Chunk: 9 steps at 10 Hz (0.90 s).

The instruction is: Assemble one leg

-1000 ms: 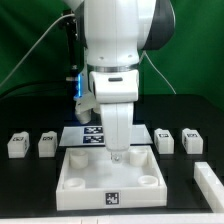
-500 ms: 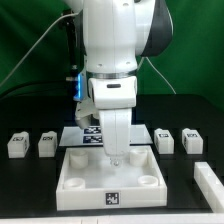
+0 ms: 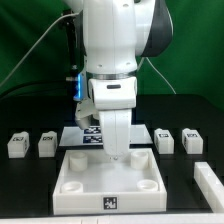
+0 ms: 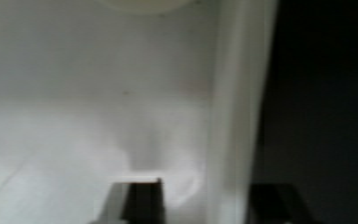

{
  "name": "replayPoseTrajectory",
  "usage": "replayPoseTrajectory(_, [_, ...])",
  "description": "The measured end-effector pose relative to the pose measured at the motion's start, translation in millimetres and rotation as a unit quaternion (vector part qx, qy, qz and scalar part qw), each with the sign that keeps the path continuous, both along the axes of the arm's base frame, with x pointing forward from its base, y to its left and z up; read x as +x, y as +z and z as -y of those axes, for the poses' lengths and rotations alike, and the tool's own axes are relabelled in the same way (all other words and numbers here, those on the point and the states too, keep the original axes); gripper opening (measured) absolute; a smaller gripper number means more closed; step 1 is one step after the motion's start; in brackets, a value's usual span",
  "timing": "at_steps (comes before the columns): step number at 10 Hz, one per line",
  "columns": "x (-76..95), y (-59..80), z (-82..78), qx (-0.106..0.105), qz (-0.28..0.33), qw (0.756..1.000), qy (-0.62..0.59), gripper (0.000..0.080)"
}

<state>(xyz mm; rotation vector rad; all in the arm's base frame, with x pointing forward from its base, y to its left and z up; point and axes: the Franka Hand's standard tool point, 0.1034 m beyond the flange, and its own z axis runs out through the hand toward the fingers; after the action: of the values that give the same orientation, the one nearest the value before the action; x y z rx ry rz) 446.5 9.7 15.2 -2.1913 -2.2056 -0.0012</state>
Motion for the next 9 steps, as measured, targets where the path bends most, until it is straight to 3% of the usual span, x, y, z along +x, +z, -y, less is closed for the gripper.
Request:
replayPoseTrajectory(1, [0.1,0.0,0.1,0.000,0.000,1.000,0.000,0.0064])
replayPoseTrajectory(9, [1.2,0.3,-0.6,0.000,0.001,1.000,-0.001,0.0057])
